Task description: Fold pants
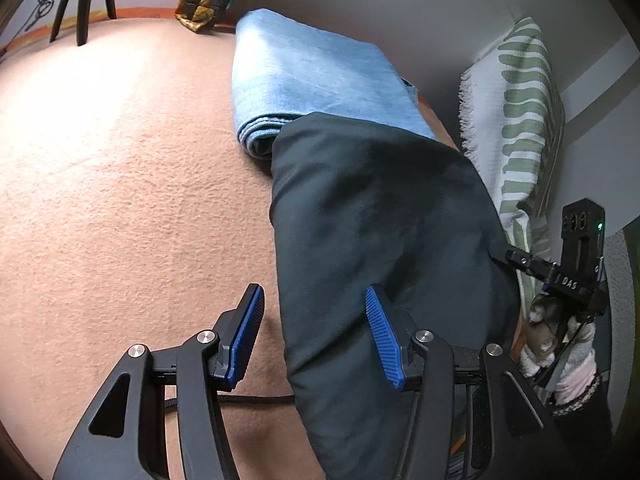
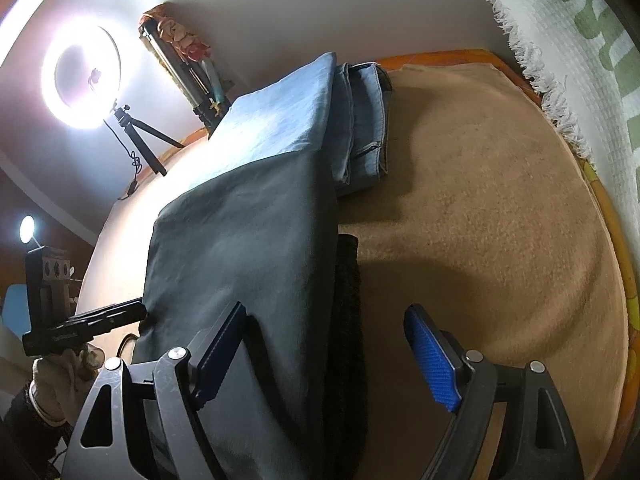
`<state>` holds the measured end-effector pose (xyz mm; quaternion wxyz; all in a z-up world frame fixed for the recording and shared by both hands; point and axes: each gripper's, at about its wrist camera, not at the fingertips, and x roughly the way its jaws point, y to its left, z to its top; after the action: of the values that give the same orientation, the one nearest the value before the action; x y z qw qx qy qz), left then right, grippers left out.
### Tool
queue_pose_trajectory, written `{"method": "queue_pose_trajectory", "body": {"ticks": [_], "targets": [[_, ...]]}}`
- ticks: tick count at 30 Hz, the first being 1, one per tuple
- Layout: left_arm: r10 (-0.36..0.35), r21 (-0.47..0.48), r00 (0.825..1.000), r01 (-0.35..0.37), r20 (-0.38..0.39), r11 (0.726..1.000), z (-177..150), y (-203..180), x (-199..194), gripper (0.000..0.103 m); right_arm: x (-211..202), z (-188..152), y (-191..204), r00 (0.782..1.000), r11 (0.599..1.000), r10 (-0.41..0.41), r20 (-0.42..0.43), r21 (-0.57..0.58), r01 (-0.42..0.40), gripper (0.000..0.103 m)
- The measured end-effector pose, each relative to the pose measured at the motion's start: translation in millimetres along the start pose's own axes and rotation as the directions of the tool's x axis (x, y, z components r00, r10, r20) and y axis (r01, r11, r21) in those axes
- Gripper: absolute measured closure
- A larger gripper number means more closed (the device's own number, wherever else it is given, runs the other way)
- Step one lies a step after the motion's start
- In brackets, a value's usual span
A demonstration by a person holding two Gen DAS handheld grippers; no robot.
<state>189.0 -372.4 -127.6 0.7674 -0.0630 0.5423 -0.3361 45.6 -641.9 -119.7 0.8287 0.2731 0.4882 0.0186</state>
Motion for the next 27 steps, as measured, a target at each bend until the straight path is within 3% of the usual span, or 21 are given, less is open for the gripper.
{"method": "queue_pose_trajectory", "body": {"ticks": [3,11,22,27], "targets": [[0.035,0.033,0.999,-0.036,0.014,0.999,-3,-2,4,0.051,5,3,2,1.000,1.000,0.002,-0.010,-0.021,-0.002,0.017],[0.051,0.072,0.998,-0.053,0.029,0.996,1,-4,12,0.051,22,10,1,0.998,0.998,0.048,-0.031,-0.036,-0.049,0.017],[0.017,0.098,0.999,-0.021,0.038,0.995,3,-7,17,0.051,40,12,0,0.988,0.990,0.135,-0.070,-0.040,-0.138,0.016],[-0.033,0.086,0.999,0.029,0.038,0.996,5,-6,21,0.052,42,11,1,0.984,0.984,0.161,-0.072,-0.058,-0.166,0.020]]}}
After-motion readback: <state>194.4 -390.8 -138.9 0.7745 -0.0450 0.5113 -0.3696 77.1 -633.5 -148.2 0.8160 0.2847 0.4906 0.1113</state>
